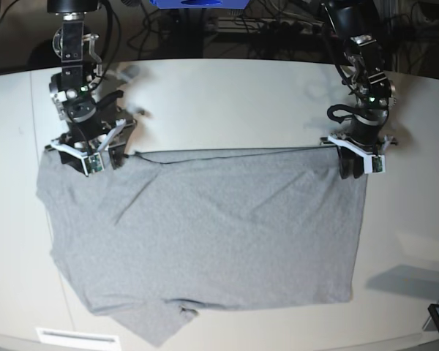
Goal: Fold the T-shirt properly
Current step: 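Lower the shoulder edge onto the table and open both grippers, then raise the left gripper away and move the right gripper to the shoulder corner, then pinch the shirt's shoulder corner with the right gripper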
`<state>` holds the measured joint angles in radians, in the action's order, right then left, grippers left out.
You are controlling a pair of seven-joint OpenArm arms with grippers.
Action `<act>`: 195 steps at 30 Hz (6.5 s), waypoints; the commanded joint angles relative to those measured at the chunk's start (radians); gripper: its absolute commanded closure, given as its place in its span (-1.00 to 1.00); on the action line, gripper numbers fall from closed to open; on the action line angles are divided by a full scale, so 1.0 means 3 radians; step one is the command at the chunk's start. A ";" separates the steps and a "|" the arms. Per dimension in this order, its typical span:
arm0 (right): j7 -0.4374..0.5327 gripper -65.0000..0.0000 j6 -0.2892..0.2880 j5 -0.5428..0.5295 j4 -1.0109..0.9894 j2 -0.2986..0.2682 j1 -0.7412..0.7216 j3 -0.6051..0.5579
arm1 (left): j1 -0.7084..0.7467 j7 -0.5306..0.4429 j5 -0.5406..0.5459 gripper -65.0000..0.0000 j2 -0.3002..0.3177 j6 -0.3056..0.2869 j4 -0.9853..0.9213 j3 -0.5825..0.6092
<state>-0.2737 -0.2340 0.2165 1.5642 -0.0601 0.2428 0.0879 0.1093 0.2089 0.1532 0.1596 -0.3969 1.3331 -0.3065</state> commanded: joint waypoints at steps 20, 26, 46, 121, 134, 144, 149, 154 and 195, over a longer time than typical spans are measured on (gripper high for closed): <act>-0.0333 -0.11 -0.0071 0.0140 0.0358 0.0111 0.0144 0.0241 | 0.0068 0.0038 -0.0053 0.47 0.0094 0.0006 0.0213 -0.0029; -0.0333 -0.11 -0.0071 0.0140 0.0552 0.0116 0.0078 0.0057 | 0.0063 0.0043 -0.0053 0.47 0.0089 0.0006 0.0229 -0.0029; -0.1213 -0.10 -0.0077 0.0135 0.1432 0.0377 0.0318 -0.0250 | 0.0303 0.0882 -0.0017 0.47 0.0084 -0.0004 0.1604 -0.0776; -0.0778 1.00 -0.0066 -0.0136 0.0604 0.0474 0.0206 -0.0198 | 0.1193 0.0923 -0.0043 0.47 -0.0059 -0.0004 0.1696 -0.0940; -0.0809 1.00 -0.0056 -0.0131 0.0941 0.0474 0.0288 -0.0198 | 0.1183 0.0928 -0.0043 0.47 -0.0059 -0.0004 0.1696 -0.0940; -0.1131 0.63 -0.0051 -0.0131 0.1038 0.0474 0.0293 -0.0193 | 0.1188 0.0928 -0.0043 0.47 -0.0059 -0.0004 0.1691 -0.0935; -0.1177 0.43 -0.0066 -0.0136 0.1166 0.0474 0.0364 -0.0193 | 0.1183 0.0928 -0.0043 0.47 -0.0059 -0.0004 0.1661 -0.0935; -0.1243 0.20 -0.0071 -0.0151 0.1166 0.0474 0.0364 -0.0214 | 0.1178 0.0928 -0.0043 0.47 -0.0059 -0.0004 0.1584 -0.0935; -0.1223 0.98 -0.0077 -0.0156 0.0783 0.0484 0.0196 -0.0224 | 0.1173 0.0928 -0.0048 0.47 -0.0049 -0.0004 0.1579 -0.0935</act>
<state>-0.6601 -0.2604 0.1745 1.7836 0.0837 0.3103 0.0238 0.4599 0.5087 0.1345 0.1307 -0.4046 1.7920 -0.5819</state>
